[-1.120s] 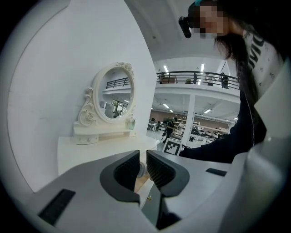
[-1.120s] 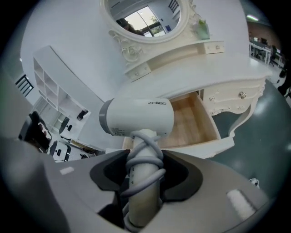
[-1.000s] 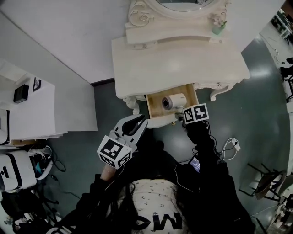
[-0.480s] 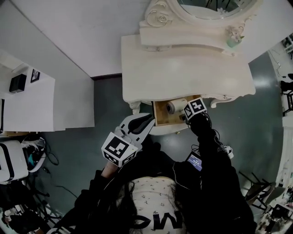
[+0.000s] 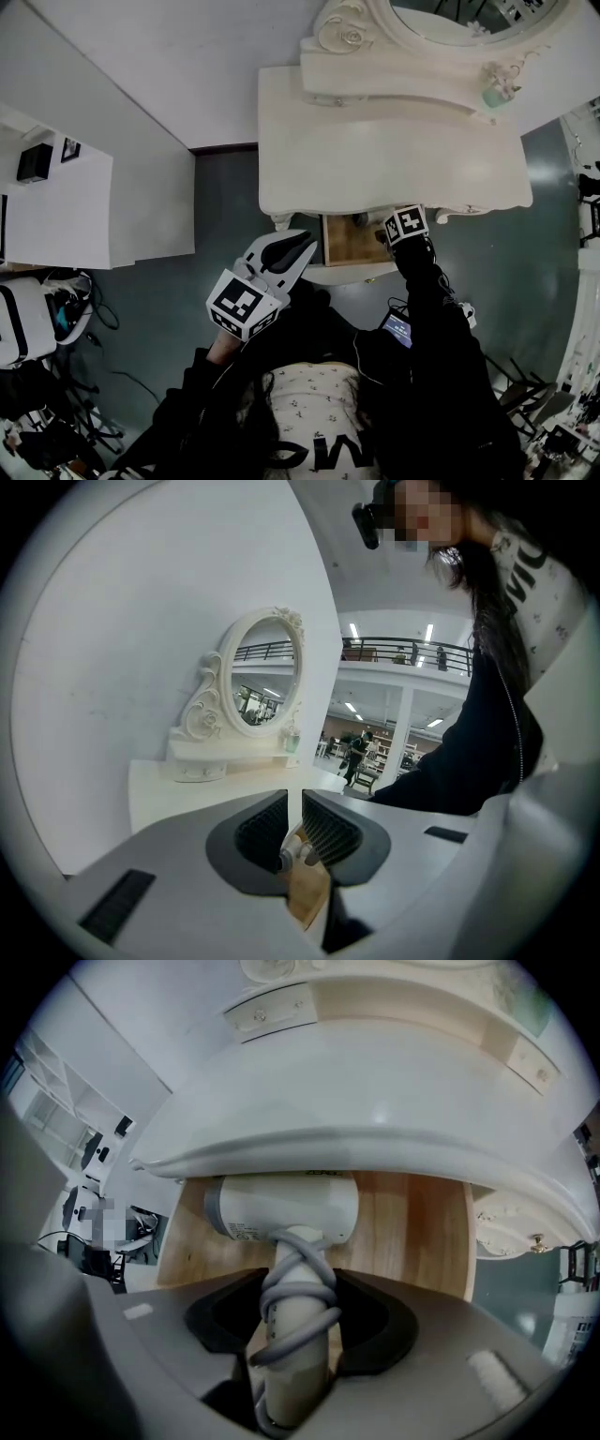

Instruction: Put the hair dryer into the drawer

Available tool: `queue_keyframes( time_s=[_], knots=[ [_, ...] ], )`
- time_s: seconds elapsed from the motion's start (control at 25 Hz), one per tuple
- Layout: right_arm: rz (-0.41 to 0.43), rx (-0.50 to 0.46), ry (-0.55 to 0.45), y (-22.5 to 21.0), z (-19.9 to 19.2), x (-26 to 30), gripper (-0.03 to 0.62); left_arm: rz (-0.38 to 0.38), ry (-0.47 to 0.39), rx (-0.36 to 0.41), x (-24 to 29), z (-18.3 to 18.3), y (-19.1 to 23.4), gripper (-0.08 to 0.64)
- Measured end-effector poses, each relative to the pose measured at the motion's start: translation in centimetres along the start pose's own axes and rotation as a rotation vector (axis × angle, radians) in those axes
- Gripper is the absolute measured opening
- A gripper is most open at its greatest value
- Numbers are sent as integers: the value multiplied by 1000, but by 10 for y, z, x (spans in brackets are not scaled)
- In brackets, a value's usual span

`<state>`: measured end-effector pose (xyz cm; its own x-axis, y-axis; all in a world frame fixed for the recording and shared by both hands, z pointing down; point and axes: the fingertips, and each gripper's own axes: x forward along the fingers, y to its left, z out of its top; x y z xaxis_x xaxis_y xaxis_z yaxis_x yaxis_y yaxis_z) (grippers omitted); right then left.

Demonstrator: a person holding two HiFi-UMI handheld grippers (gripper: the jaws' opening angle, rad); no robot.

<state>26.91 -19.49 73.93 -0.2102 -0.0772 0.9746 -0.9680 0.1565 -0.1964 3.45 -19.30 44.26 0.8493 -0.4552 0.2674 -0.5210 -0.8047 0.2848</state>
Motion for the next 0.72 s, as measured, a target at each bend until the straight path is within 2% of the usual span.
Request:
queue_keyframes(
  time_s=[0.44,0.64,0.72],
  knots=[
    [-59,62,-43,-22,20,10,224,25,28,-8,5,-3,15,48],
    [-105,1,-70,-23,32,11,224,30,42,-13,7,-7,17,48],
    [-131,-87,-72,-18,34,13,224,32,45,-15,7,-8,17,48]
  ],
)
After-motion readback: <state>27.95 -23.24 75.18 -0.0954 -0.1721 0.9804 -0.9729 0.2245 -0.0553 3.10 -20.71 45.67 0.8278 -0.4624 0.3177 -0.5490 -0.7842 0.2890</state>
